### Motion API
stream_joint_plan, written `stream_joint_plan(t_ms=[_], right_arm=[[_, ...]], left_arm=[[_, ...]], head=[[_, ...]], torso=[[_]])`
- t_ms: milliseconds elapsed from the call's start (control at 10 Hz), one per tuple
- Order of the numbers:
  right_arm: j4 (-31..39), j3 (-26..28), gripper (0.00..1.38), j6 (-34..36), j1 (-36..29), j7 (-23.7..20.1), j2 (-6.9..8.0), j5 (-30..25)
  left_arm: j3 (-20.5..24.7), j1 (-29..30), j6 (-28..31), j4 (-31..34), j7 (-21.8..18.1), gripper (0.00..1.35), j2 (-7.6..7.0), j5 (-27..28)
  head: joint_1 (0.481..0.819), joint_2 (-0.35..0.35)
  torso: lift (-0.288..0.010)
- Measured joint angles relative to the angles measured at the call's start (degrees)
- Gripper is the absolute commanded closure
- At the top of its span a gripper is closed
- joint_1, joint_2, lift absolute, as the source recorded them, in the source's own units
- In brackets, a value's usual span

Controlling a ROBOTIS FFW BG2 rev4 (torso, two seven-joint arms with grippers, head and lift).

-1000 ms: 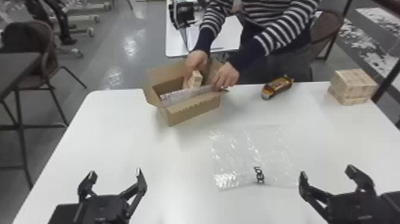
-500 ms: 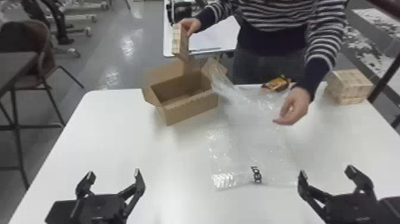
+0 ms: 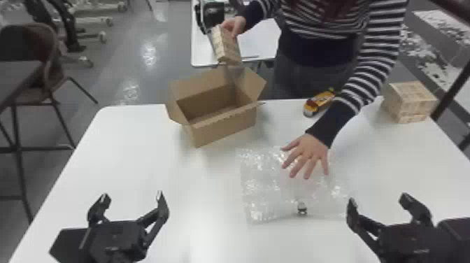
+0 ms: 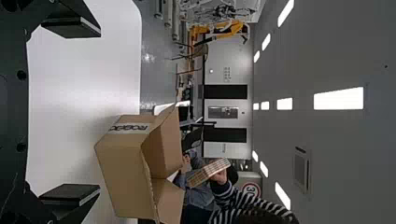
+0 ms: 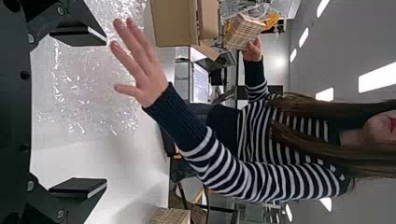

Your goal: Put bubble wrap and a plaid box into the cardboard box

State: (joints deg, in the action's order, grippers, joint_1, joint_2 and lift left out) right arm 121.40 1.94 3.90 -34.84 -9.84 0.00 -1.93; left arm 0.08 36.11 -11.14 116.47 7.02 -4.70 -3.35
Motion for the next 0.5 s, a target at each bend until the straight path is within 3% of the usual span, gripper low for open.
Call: stream_joint_plan(t_ms=[200,500], right_arm=[[1.2,-0.1,0.22,0.6,1.0,0.0,0.00,0.4],[1.6,-0.2,0.22,2.2,4.0,-0.3,0.00,1.9]], left_arm=[[0.8,-1.3,0.2,1.4,-0.3,0.13,0.28,0.6],[2.4,-5.7,2.6,1.7,-4.2,0.13,0.91,0.6]], head=[[0.695,0.076],[0.695,0.075]], torso=[[-0.108],[-0.108]])
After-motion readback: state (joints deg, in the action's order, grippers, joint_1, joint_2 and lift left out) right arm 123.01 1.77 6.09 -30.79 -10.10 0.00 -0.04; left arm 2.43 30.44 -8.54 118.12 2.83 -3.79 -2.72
